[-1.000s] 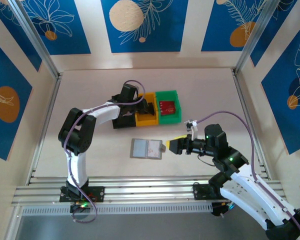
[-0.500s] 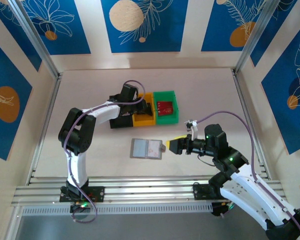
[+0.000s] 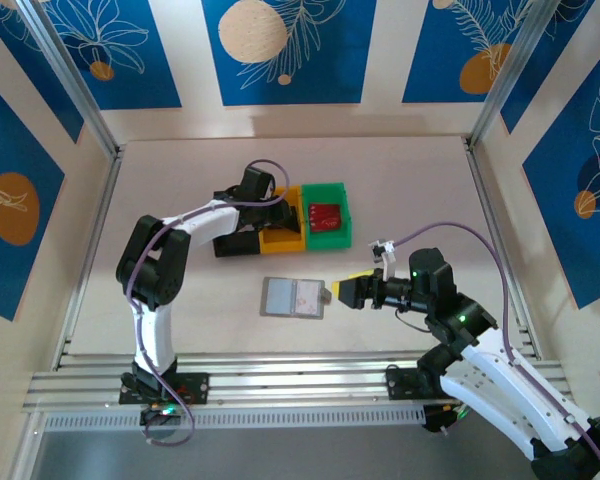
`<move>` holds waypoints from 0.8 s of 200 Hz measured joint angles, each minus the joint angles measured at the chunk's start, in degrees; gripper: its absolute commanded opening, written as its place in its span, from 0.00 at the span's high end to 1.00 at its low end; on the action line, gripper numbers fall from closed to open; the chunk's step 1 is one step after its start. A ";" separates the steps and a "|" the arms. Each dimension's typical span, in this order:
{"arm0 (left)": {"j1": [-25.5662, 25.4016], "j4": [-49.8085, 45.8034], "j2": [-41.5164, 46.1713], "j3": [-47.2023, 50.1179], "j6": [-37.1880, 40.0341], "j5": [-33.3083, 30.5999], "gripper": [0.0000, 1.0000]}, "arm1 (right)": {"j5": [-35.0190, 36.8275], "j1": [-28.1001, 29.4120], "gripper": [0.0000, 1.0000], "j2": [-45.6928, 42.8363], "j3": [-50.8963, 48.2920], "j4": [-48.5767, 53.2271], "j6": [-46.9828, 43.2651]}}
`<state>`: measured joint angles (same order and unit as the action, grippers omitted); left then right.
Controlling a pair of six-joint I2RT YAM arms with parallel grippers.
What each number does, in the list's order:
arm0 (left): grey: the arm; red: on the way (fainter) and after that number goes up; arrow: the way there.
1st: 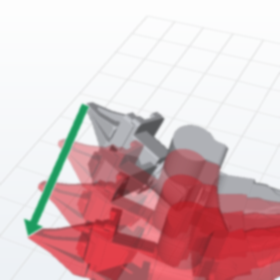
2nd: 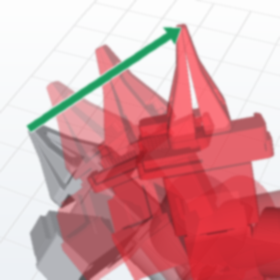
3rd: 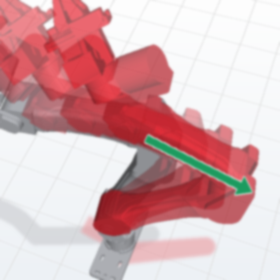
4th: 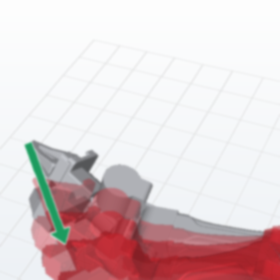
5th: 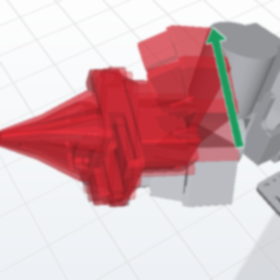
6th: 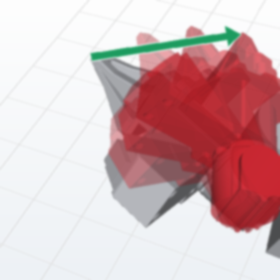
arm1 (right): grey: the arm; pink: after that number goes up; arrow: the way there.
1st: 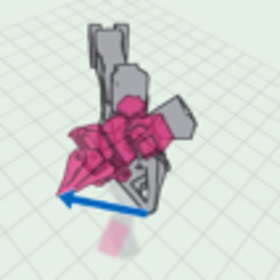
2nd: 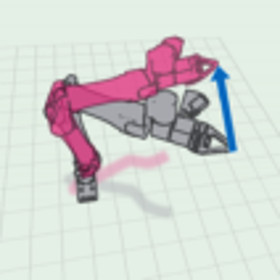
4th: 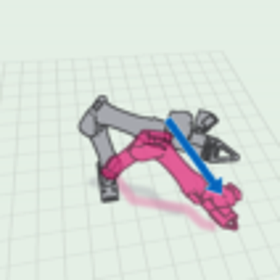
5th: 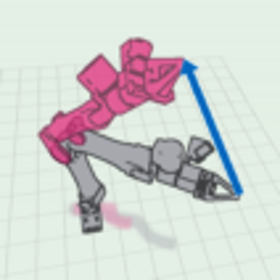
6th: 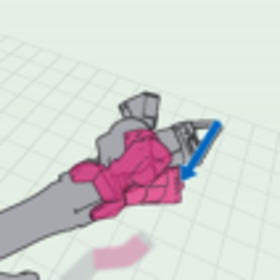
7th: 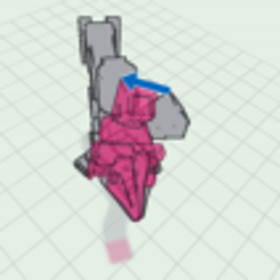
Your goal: Take the credit cards out of the card holder
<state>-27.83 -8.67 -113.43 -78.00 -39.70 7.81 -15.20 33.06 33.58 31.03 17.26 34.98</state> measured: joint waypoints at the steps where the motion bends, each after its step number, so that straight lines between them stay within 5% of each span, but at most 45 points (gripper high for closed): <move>1: 0.00 -0.04 0.00 -0.02 0.02 -0.02 0.72 | 0.00 0.00 0.20 0.00 0.00 0.00 0.00; 160: 0.90 -11.76 0.57 -9.46 4.46 -5.03 0.62 | 0.02 0.28 0.20 0.00 0.00 0.02 0.00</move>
<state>-26.94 -20.43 -112.86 -87.46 -35.24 2.79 -15.18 33.34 33.58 31.03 17.28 34.98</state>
